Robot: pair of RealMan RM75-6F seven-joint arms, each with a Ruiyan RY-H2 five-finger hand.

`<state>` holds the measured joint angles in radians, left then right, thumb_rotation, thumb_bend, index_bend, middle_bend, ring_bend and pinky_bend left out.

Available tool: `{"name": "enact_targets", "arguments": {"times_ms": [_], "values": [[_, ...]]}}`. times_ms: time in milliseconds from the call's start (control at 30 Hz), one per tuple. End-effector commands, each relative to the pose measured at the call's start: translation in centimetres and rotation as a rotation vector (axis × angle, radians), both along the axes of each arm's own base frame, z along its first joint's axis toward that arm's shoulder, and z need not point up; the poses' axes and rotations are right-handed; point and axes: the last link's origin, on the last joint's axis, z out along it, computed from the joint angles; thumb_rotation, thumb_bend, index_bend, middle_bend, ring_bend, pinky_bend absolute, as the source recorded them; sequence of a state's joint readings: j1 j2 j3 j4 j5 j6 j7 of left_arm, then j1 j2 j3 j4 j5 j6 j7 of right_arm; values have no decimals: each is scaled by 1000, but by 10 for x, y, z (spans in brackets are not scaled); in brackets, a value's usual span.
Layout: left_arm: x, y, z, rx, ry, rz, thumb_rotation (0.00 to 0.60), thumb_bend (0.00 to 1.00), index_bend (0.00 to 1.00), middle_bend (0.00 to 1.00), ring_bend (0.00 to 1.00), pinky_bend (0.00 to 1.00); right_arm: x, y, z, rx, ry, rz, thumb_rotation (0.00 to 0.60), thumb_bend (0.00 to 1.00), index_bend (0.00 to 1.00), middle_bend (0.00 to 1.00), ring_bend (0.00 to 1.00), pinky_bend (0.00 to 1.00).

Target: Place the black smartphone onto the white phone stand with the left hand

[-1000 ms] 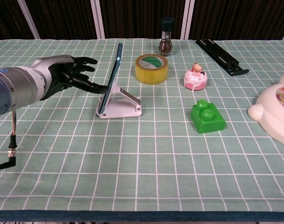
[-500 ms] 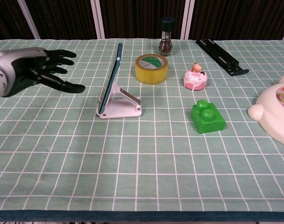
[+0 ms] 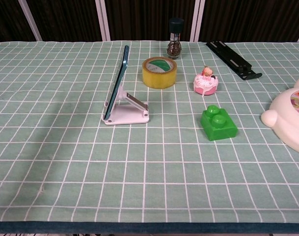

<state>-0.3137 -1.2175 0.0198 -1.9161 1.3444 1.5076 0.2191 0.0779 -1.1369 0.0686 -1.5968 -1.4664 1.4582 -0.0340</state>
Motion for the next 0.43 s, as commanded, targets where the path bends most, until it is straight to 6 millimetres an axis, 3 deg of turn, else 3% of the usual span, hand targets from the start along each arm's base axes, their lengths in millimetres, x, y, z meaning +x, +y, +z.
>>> {"name": "enact_targets", "arguments": {"times_ms": [33, 233, 433], "values": [[-52, -37, 25, 79, 223, -4, 600, 157, 0, 0, 0, 0, 0, 0, 0, -1, 0, 0, 600, 362, 60, 0, 0, 151], [-83, -54, 33, 148, 327, -32, 600, 149, 0, 0, 0, 0, 1, 1, 0, -1, -1, 4, 600, 362, 60, 0, 0, 151], [-88, -56, 32, 156, 319, -24, 600, 149, 0, 0, 0, 0, 0, 2, 0, -3, -3, 6, 600, 362, 59, 0, 0, 151]]}}
